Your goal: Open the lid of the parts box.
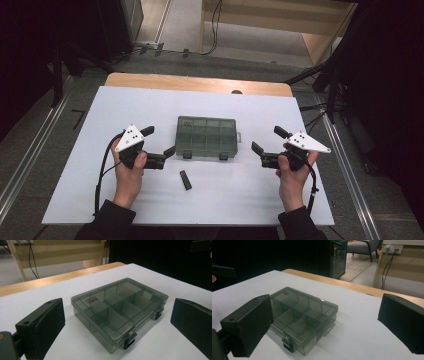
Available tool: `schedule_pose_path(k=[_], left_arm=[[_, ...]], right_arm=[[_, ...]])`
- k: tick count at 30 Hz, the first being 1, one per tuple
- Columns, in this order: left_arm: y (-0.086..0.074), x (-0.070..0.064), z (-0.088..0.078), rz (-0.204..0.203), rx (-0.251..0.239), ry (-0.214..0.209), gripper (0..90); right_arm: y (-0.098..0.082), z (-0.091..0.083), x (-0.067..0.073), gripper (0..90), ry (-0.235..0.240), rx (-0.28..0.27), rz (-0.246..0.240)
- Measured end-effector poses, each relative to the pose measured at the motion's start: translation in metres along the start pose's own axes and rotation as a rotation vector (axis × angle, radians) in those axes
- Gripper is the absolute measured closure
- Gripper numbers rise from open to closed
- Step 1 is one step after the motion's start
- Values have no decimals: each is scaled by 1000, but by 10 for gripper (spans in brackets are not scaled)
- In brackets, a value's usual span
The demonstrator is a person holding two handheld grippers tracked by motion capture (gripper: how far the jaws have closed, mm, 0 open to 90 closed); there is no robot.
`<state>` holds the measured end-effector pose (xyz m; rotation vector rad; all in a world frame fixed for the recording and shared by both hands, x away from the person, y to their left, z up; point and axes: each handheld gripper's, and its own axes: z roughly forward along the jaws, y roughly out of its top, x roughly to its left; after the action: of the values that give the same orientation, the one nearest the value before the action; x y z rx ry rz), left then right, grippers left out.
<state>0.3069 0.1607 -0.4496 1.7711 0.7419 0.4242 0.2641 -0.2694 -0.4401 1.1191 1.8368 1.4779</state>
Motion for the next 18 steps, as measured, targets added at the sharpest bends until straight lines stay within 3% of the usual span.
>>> schedule_pose_path(k=[5, 10, 11, 15, 17, 18], left_arm=[[3, 3, 10, -29, 10, 1, 0], [6, 5, 18, -34, 28, 1, 17], [5, 6, 22, -40, 31, 3, 57], [4, 9, 28, -35, 48, -1, 68], [5, 10, 29, -46, 47, 5, 163], [5, 12, 29, -49, 48, -2, 164]], right_arm=[[5, 11, 4, 0, 12, -1, -3], [9, 24, 8, 0, 37, 11, -20], [10, 30, 8, 0, 41, 19, -25], [8, 39, 7, 0, 71, 46, -20], [6, 43, 7, 0, 76, 65, -27], [5, 44, 7, 0, 79, 75, -30]])
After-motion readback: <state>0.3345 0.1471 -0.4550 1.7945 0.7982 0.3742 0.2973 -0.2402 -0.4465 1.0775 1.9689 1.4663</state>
